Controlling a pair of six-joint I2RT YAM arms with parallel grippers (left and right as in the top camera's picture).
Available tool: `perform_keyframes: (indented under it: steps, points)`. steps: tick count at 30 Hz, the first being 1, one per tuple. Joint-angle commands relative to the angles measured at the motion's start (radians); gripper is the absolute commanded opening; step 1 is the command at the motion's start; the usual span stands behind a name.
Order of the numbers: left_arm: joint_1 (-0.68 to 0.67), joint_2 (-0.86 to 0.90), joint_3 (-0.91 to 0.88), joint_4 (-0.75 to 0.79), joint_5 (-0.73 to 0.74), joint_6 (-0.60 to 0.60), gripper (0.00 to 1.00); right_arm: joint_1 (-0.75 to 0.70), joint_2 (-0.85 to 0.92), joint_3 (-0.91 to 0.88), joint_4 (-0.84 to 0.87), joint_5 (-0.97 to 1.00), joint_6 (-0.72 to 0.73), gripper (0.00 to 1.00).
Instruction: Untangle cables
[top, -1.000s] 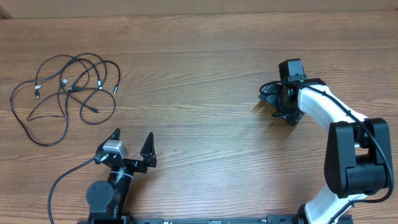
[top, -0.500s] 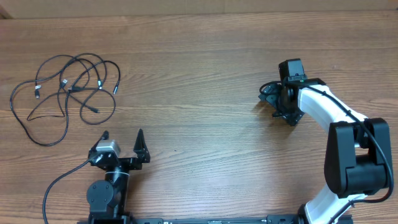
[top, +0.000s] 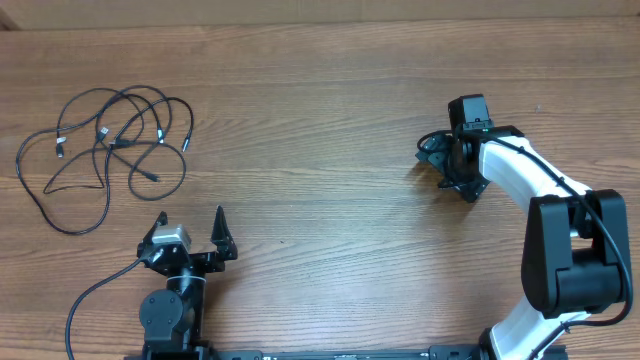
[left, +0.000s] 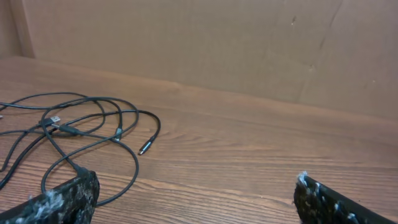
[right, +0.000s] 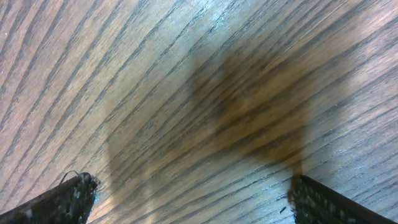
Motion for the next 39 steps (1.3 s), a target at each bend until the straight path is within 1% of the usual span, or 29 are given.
perform_keyframes:
  steps: [1,39]
  points:
    - [0.0,-0.007,-0.004,0.003,-0.017,0.023,1.0,-0.001,0.027,-0.02,-0.002,-0.002,-0.003,1.0]
    - [-0.016,-0.004,-0.004,0.002,-0.016,0.023,1.0,-0.001,0.027,-0.02,-0.002,-0.002,-0.003,1.0]
